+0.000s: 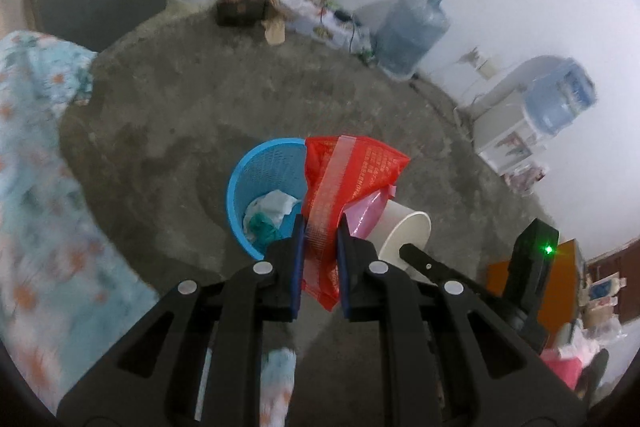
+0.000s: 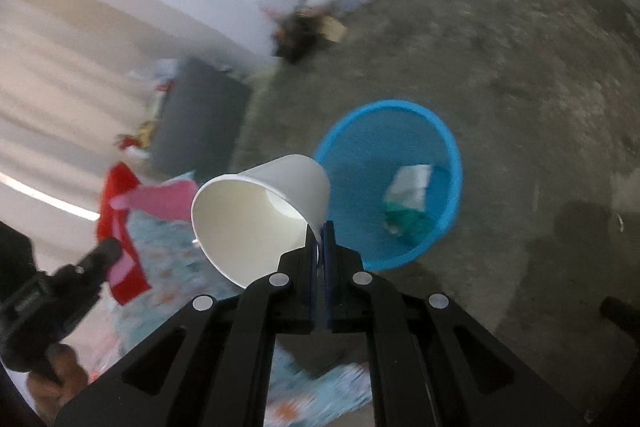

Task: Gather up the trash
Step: 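Open the left tool over the wastebasket while the right tool releases the paper cup, then move both open tools back over the table toward the remaining trash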

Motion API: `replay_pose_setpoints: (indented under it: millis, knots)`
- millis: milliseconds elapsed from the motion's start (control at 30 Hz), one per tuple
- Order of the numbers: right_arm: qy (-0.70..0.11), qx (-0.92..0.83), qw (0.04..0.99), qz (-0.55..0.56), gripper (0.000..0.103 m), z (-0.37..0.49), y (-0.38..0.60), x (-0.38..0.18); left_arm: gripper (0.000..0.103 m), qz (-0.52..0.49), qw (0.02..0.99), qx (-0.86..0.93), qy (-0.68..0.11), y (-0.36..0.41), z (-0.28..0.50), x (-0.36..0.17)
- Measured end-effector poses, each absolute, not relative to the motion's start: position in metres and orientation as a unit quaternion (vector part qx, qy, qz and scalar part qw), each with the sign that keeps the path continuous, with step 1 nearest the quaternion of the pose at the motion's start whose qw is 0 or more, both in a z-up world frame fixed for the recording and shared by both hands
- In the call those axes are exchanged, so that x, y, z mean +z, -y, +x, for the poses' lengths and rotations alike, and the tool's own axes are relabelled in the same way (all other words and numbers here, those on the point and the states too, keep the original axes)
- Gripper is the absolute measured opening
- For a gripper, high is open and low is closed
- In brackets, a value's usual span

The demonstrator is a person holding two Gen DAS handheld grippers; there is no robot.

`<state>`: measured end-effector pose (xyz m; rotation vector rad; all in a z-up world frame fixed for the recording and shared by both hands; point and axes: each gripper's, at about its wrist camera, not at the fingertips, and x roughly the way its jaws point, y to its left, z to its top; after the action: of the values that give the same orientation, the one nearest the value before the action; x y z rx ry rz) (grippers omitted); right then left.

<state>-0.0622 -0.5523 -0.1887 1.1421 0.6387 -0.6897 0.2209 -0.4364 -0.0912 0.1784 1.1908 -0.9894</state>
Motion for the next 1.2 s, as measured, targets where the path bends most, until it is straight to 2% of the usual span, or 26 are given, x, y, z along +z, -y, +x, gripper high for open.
replay_pose_setpoints:
  millis: [33,67,100,133,167,233,400,567,700,767,967,1200]
  knots:
    - [-0.296,-0.318,0.734,0.521,0.004,-0.059,0.561,-0.201,0.017,0.084,0.699,-0.449,-0.55,0.452,0.225,-0.104]
    - [-0.302,-0.318,0.732,0.522,0.007,-0.055,0.571,-0.217,0.029,0.081,0.687,-0.45,-0.565,0.463,0.228,-0.113]
    - [-0.312,-0.319,0.727,0.522,0.027,-0.051,0.579,-0.233,0.036,0.079,0.677,-0.44,-0.584,0.473,0.233,-0.127]
    - [-0.321,-0.329,0.718,0.522,0.037,-0.051,0.582,-0.245,0.048,0.08,0.678,-0.425,-0.594,0.48,0.235,-0.136]
    - [-0.332,-0.346,0.704,0.524,0.047,-0.053,0.586,-0.259,0.053,0.082,0.684,-0.411,-0.597,0.487,0.236,-0.146]
    - [-0.337,-0.356,0.686,0.537,0.047,-0.062,0.587,-0.278,0.055,0.087,0.685,-0.406,-0.599,0.493,0.236,-0.156]
    - [-0.301,-0.367,0.686,0.551,0.047,-0.09,0.573,-0.275,0.06,0.085,0.691,-0.422,-0.581,0.489,0.224,-0.144]
    - [-0.279,-0.368,0.706,0.537,0.048,-0.088,0.555,-0.245,0.063,0.086,0.71,-0.442,-0.542,0.469,0.203,-0.096]
    - [-0.262,-0.357,0.741,0.504,0.058,-0.069,0.538,-0.196,0.069,0.076,0.731,-0.455,-0.503,0.434,0.188,-0.043]
    - [-0.256,-0.346,0.76,0.487,0.063,-0.059,0.526,-0.172,0.072,0.074,0.742,-0.459,-0.482,0.41,0.178,-0.014]
    - [-0.254,-0.28,0.813,0.442,0.068,-0.021,0.484,-0.106,0.075,0.075,0.777,-0.44,-0.444,0.317,0.152,0.05]
    - [-0.287,-0.192,0.846,0.406,0.069,0.008,0.423,-0.067,0.079,0.043,0.826,-0.401,-0.394,0.189,0.123,0.079]
